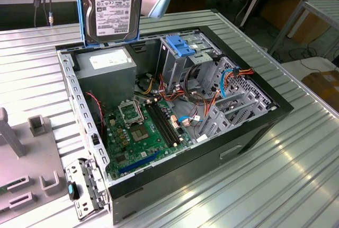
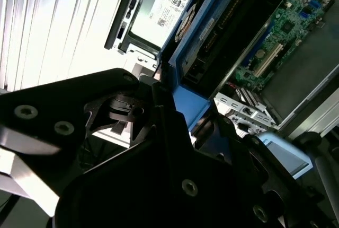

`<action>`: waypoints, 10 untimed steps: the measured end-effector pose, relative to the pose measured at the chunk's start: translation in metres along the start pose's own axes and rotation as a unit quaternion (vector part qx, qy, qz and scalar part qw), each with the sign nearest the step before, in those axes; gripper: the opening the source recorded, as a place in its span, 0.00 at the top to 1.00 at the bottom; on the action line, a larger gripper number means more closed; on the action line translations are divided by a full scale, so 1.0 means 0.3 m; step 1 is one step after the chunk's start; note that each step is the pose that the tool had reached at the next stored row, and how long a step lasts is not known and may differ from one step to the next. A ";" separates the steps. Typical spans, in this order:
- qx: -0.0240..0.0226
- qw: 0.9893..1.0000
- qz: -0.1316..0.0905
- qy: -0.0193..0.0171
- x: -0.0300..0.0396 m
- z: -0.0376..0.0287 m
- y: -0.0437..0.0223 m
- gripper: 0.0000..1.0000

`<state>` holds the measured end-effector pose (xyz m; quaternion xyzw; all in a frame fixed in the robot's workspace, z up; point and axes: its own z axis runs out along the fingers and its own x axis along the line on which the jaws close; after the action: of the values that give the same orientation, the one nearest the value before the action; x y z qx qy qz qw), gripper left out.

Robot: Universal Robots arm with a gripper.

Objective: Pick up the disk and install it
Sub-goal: 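Pick up the disk, then insert the disk into the insertion slot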

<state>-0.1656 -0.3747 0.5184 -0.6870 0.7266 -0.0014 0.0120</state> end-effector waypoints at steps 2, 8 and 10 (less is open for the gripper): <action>0.000 1.000 0.000 0.000 -0.002 0.003 -0.027 0.63; 0.000 1.000 0.000 0.000 -0.002 0.004 -0.039 0.63; 0.000 1.000 0.000 0.000 -0.002 0.004 -0.040 0.63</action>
<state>-0.1536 -0.3747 0.5175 -0.6869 0.7266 -0.0014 0.0120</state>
